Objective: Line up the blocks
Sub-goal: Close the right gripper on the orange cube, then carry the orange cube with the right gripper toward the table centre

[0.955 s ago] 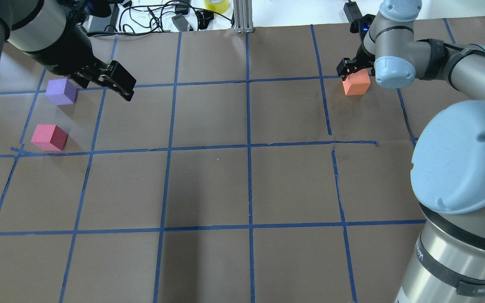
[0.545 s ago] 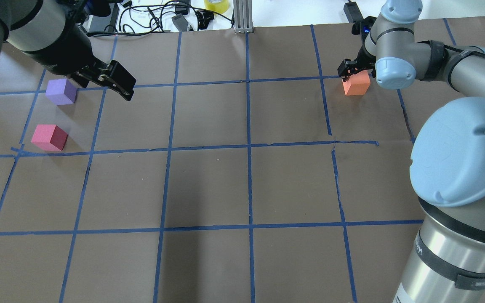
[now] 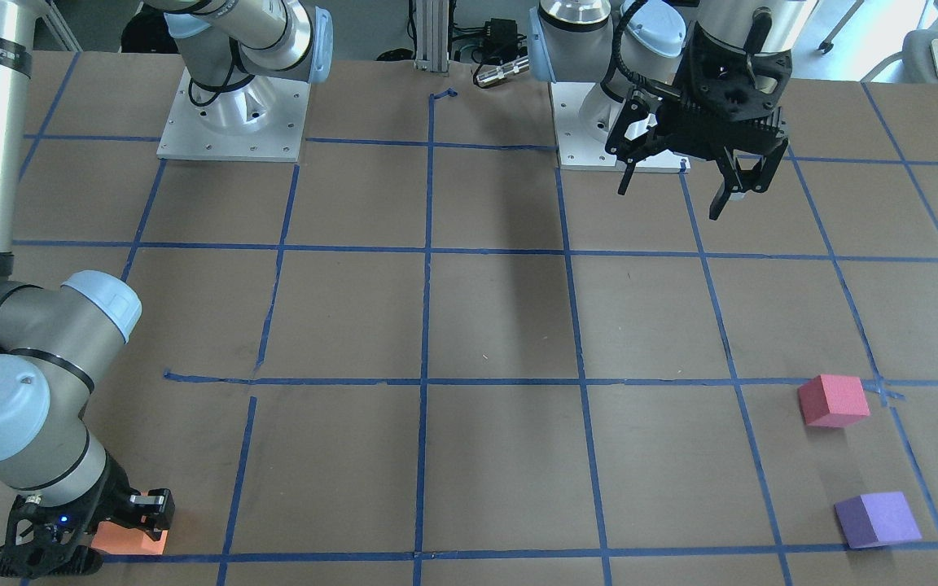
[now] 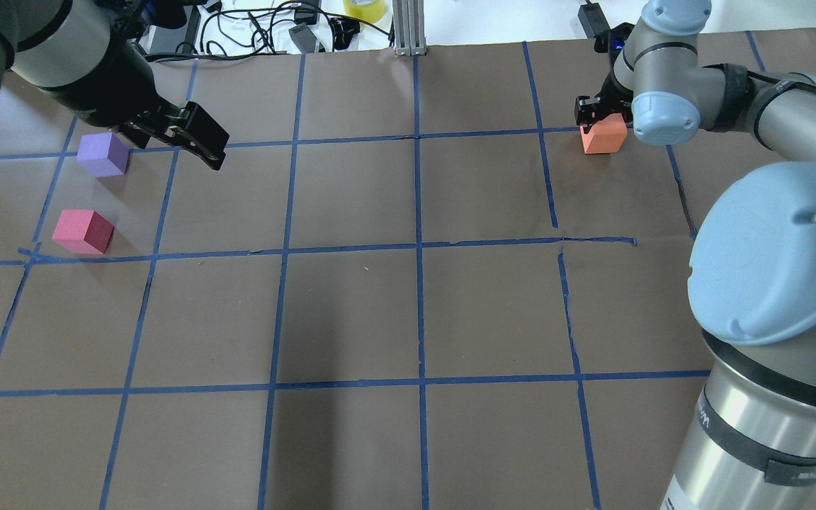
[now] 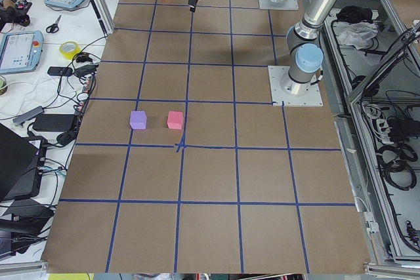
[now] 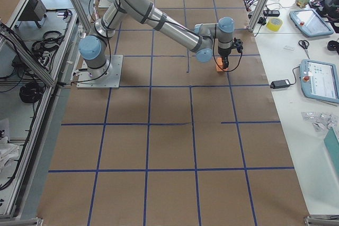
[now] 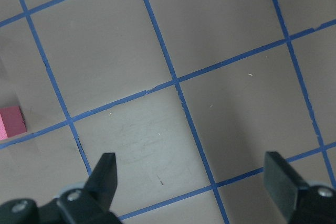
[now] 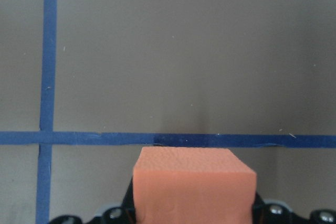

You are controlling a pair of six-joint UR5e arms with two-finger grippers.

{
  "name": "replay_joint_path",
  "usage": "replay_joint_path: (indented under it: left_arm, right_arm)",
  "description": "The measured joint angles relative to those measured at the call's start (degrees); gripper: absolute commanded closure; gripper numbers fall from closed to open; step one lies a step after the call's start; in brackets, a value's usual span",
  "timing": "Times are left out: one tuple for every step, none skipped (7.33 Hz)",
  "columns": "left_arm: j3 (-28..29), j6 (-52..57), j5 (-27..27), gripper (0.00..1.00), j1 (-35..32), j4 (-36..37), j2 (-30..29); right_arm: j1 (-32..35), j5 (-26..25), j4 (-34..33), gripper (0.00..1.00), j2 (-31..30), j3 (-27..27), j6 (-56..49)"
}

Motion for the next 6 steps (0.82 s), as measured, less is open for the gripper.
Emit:
replay_joint_path:
  left_arm:
    - [0.0,0.0,0.0,0.0,0.0,0.0,0.0]
    - [0.0,0.0,0.0,0.0,0.0,0.0,0.0]
    - [-0.1,0.0,0.0,0.0,0.0,0.0,0.0]
    - [-0.1,0.0,0.0,0.0,-0.1,0.0,0.0]
    - [-0.2,0.0,0.0,0.0,-0.1,0.0,0.1]
    - [-0.2,0.0,0.0,0.0,0.0,0.0,0.1]
  right_arm:
    - [1.0,0.3,2.3,1.0,-0.7,-1.4,1.9]
    - [3.1,0.6,5.3,1.0,-1.3,-3.2,5.5]
    - [6.3,0.5,7.3,1.0,-1.6,-4.7,10.5]
    - [10.1,0.3,8.2,1.0,-1.7,-5.5,16.7]
    - [13.8,0.2,8.6,1.0,-1.6,-5.8,22.5]
    - [17.0,0.2,8.7,1.0,-1.5,-6.0,26.4]
